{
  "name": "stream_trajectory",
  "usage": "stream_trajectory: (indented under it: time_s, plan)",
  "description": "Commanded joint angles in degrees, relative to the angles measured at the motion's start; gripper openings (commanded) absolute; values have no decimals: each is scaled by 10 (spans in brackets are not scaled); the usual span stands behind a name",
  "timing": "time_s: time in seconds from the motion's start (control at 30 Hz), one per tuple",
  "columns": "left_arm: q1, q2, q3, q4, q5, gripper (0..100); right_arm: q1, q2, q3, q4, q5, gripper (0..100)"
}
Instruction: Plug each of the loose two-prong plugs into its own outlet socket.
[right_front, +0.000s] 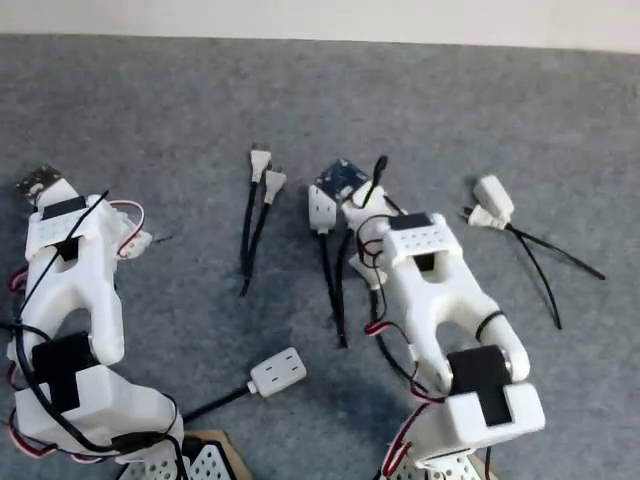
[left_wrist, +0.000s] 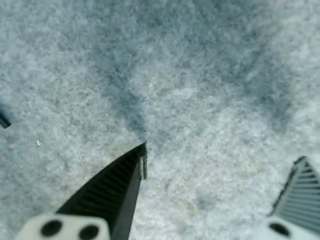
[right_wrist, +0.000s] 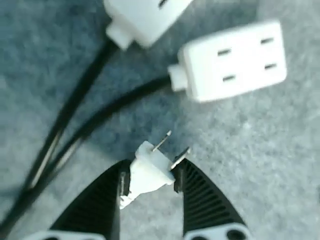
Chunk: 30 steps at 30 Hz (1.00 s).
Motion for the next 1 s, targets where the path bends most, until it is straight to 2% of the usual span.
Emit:
stream_trajectory:
  time_s: [0.0,0.13,0.33,0.73,0.97]
  plan:
    - [15,-7,6,-1,6,425,-7,35,-44,-16,-32,4]
    - [15,-7,26,-31,6,425,-7,80,-62,-15,-65,16]
    - [31,-7,33,-38,4,425,25,79,-62,15,-128,159]
    - [31,-7,33,-38,4,425,3,-17,-54,160,-244,163]
    - [31,-7,33,-36,4,425,-10,-15,-54,164,-319,163]
